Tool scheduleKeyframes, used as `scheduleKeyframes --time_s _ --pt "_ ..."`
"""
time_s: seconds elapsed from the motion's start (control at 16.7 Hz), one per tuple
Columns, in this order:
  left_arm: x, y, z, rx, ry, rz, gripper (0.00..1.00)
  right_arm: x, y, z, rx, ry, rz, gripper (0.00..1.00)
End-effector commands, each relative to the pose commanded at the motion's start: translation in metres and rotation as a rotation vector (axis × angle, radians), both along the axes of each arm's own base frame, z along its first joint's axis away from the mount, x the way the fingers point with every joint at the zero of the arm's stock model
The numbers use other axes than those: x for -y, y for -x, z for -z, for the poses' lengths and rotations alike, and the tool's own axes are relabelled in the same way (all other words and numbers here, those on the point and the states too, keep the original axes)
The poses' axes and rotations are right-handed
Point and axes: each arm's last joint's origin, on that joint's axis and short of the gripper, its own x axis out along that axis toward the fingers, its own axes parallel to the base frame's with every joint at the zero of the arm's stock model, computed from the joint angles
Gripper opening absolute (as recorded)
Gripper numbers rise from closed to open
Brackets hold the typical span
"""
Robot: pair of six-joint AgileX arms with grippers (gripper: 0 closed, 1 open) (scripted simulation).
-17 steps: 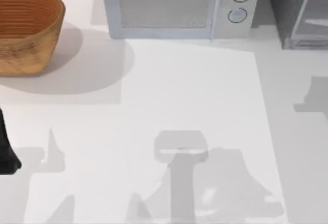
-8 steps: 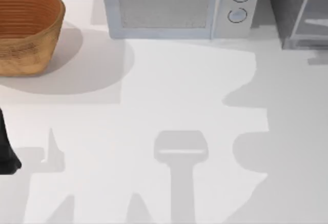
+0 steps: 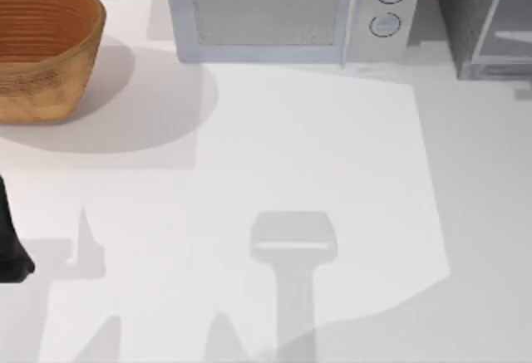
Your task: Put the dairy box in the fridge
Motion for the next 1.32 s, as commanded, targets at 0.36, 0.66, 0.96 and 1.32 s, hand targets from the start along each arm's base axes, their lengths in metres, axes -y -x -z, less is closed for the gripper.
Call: scheduleKeyframes --time_s 0.36,0.66,0.96,1.32 --pt "0.0 0.0 0.0 0.0 0.0 0.0 1.0 -0.003 -0.003 0.003 -0.014 -0.006 -0.007 0.0" --pt "0.0 0.0 0.0 0.0 0.0 0.0 1.0 0.0 -0.048 0.008 -0.035 -0.014 -0.01 0.0" --pt "0.0 0.0 0.0 0.0 0.0 0.0 1.0 0.001 -0.105 -0.014 0.002 -0.003 -0.006 0.0" --pt "0.0 0.0 0.0 0.0 0.0 0.0 1.0 -0.001 -0.12 -0.019 -0.006 -0.003 -0.004 0.0"
